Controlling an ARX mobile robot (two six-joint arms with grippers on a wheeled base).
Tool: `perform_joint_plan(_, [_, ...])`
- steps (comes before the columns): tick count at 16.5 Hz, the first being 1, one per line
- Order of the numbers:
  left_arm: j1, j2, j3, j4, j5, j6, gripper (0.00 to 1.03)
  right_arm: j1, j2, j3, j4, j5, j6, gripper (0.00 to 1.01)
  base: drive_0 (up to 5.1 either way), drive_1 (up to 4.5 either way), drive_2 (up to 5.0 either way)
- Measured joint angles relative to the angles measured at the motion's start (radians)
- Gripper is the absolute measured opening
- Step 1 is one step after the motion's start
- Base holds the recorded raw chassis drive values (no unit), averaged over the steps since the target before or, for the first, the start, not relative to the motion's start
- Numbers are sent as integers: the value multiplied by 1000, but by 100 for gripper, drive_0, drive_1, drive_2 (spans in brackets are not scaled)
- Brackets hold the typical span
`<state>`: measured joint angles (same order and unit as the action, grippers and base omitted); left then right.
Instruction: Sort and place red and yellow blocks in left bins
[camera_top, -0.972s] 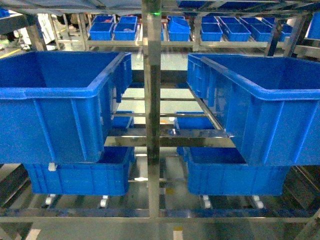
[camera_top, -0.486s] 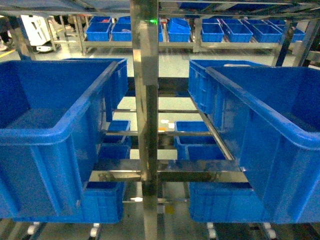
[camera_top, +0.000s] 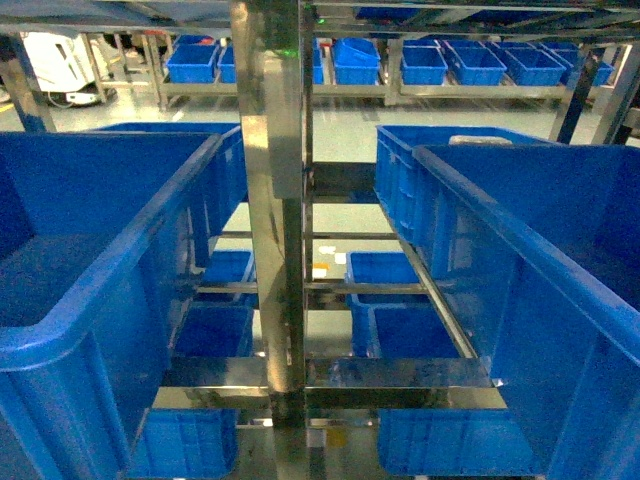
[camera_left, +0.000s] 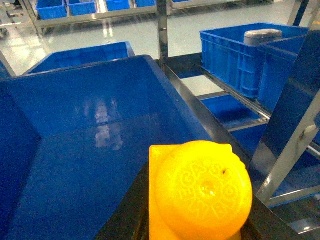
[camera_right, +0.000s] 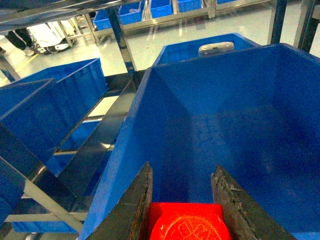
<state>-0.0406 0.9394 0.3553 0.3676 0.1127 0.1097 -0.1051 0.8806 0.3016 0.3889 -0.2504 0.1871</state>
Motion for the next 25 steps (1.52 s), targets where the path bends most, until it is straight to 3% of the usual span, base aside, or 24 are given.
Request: perform_joint_plan(25, [0, 0, 0, 0, 0, 0, 27, 1, 0, 0, 0, 0, 0, 29, 0, 0, 0])
